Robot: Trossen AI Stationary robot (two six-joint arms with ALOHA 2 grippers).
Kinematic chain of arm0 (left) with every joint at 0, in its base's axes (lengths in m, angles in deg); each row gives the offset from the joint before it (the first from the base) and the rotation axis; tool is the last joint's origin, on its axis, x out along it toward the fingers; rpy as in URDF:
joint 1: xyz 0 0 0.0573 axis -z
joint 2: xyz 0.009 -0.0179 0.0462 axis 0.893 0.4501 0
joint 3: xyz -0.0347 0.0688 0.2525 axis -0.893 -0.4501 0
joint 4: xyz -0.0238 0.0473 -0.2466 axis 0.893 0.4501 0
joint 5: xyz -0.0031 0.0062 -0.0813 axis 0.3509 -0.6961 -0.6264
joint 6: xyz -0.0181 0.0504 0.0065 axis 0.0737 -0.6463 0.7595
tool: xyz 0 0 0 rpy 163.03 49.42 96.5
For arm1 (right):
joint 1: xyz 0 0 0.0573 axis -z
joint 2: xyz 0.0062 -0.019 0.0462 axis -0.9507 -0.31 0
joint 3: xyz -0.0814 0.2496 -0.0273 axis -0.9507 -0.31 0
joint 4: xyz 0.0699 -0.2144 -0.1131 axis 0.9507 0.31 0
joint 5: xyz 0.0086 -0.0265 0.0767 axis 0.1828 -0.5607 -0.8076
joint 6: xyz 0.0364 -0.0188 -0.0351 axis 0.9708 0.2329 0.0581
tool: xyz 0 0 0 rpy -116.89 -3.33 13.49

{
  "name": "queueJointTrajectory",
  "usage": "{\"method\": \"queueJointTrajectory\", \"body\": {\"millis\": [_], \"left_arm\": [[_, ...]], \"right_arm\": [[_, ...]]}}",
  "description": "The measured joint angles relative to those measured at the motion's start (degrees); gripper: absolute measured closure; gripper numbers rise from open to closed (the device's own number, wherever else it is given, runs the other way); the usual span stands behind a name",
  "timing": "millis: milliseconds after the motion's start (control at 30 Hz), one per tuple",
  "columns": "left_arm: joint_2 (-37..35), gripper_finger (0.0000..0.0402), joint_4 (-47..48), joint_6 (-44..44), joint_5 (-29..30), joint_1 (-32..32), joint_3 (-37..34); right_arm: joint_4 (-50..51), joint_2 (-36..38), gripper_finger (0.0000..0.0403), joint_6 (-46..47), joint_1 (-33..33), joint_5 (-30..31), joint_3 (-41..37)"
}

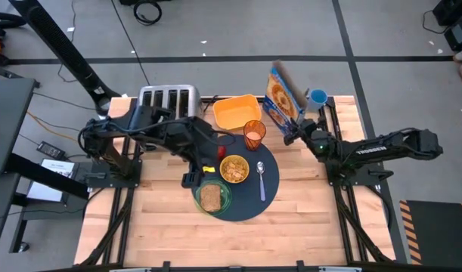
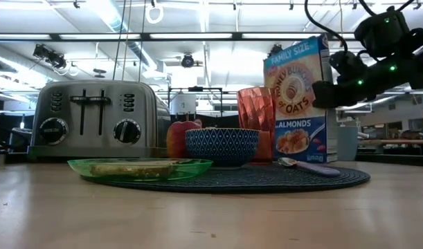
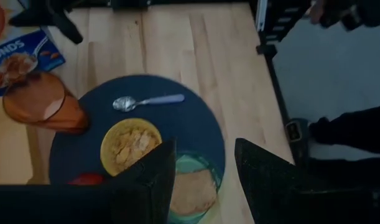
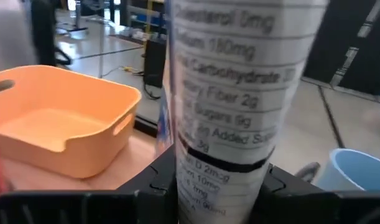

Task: Arrange a breakfast setting
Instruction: Adjust the blue cereal box

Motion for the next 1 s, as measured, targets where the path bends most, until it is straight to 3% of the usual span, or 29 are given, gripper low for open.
{"method": "queueJointTrajectory", "body": {"millis": [133,467,600,767,1000], "left_arm": [[0.0,0.023,-2.53,1.1,-0.05,0.23,0.0],[0.0,0.023,-5.87,3.96,0.32,0.23,0.0],[0.0,0.023,-5.89,5.74,0.36,0.21,0.0],[0.0,0.023,-5.89,7.07,0.41,0.19,0.0],[0.0,0.023,-6.24,7.95,1.21,0.19,0.0]], "right_arm": [[0.16,0.23,0.0266,2.21,-0.09,1.42,0.0],[3.16,0.22,0.0169,13.73,4.8,-12.24,-0.01],[3.13,0.21,0.0143,13.82,6.21,-13.43,0.32],[4.73,-0.79,0.0148,13.34,8.07,-14.1,1.44],[9.39,-6.46,0.0202,18.31,11.23,-18.61,1.44]]}}
